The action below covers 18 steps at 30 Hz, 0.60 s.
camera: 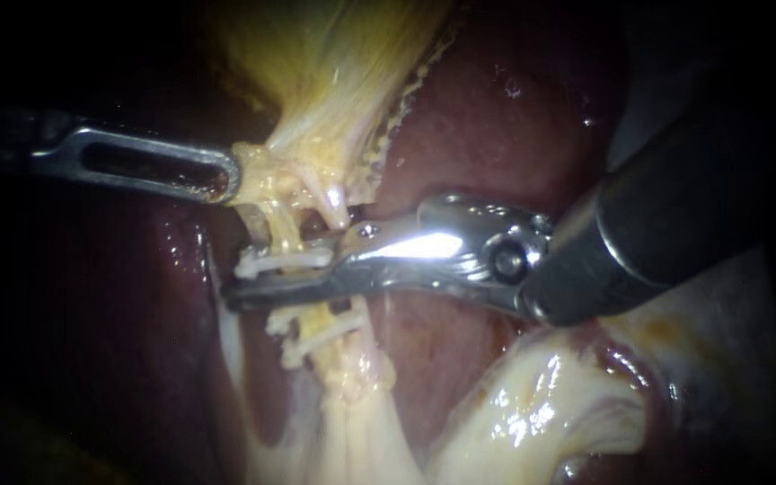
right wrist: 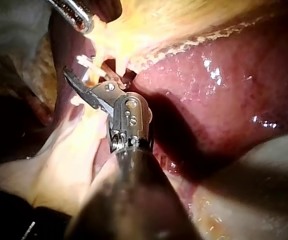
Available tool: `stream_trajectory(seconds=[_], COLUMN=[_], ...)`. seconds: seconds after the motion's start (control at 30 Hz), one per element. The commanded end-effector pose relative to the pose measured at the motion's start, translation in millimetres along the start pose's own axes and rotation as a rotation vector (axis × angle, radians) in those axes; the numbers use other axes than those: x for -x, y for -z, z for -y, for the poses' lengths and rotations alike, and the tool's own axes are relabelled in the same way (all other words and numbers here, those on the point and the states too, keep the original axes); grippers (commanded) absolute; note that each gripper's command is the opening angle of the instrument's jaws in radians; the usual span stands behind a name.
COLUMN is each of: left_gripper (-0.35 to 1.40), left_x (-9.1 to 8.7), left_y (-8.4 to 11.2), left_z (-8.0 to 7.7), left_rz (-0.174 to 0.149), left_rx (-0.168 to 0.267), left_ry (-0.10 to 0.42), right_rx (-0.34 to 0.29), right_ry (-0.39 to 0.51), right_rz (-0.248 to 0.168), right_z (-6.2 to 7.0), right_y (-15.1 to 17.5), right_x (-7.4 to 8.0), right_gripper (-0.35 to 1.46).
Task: Going back third clip left tube
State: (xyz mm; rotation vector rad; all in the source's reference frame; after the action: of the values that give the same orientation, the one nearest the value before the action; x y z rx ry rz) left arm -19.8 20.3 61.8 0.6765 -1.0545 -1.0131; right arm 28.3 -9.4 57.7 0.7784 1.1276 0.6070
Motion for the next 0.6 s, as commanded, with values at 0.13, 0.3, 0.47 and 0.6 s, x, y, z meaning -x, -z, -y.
stream_trajectory(seconds=[0.13, 0.3, 0.47, 0.6], left_gripper=[-0.35, -0.35, -0.35, -0.35], left_x=[0.0, -0.1, -0.1, -0.1], left_y=[0.1, 0.2, 0.2, 0.2], left_z=[0.0, 0.0, 0.0, 0.0], left_rz=[0.000, -0.001, -0.001, -0.001], left_rx=[-0.001, -0.002, -0.002, -0.002], left_ry=[0.000, -0.001, -0.001, -0.001], right_rx=[0.066, 0.131, 0.131, 0.125], right_ry=[0.141, 0.273, 0.351, 0.396], right_rz=[-0.009, -0.020, -0.012, -0.007], right_z=[0.2, 1.2, 2.4, 3.3], right_y=[1.9, 5.6, 9.9, 13.4], right_x=[0.4, 0.8, 0.7, 0.3], right_gripper=[0.49, 0.50, 0.50, 0.50])
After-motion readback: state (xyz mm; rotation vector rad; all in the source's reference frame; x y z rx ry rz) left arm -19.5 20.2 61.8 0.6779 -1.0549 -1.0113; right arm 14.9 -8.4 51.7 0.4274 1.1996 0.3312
